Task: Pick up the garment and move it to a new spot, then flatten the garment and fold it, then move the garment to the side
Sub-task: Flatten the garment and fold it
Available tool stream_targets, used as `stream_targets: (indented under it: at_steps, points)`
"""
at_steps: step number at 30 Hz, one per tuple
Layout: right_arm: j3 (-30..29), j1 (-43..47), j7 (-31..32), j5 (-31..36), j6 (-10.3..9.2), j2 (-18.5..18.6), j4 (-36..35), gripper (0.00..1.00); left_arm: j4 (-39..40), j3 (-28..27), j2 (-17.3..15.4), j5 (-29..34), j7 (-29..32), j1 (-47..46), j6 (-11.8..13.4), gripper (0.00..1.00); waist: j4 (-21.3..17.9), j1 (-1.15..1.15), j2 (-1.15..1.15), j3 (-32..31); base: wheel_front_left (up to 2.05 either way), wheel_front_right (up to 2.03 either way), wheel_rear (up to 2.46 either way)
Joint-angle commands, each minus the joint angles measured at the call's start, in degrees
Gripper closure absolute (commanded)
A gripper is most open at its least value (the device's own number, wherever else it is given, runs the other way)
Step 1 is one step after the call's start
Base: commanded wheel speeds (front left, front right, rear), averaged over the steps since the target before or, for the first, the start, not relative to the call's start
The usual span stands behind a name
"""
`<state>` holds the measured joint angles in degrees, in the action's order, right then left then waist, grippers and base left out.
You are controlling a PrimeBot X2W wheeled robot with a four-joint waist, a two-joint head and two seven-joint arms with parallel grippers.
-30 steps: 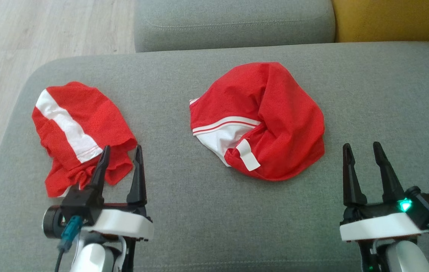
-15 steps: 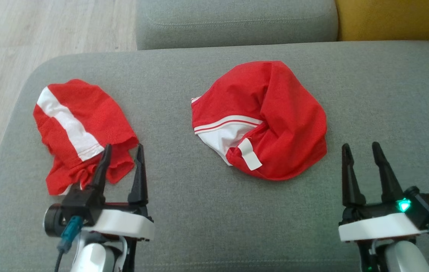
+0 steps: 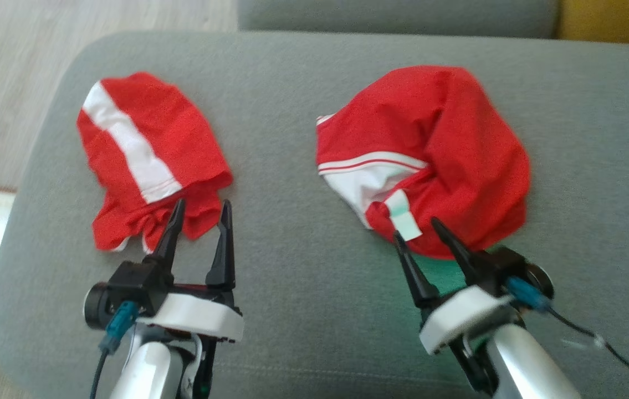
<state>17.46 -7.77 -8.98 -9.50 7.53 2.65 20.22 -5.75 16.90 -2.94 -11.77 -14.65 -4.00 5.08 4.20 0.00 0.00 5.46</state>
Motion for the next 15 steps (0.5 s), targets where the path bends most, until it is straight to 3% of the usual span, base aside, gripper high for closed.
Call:
stream_targets:
  at_steps: [1, 15]
  points:
    - [2.23, -3.45, 0.88, 1.00, -0.04, 0.22, 0.16, 0.00, 1.66, -1.34, 0.06, -0.64, -0.35, -2.93, 0.29, 0.00, 1.98, 0.00, 0.00, 2.01, 0.00, 0.00, 0.00]
    - [4.77, -15.65, 4.88, 4.59, -0.04, 0.22, 15.85, 0.00, 1.56, 0.13, 0.06, -2.44, -0.35, -5.91, 0.80, 0.00, 6.03, 0.00, 0.00, 6.87, 0.00, 0.00, 0.00]
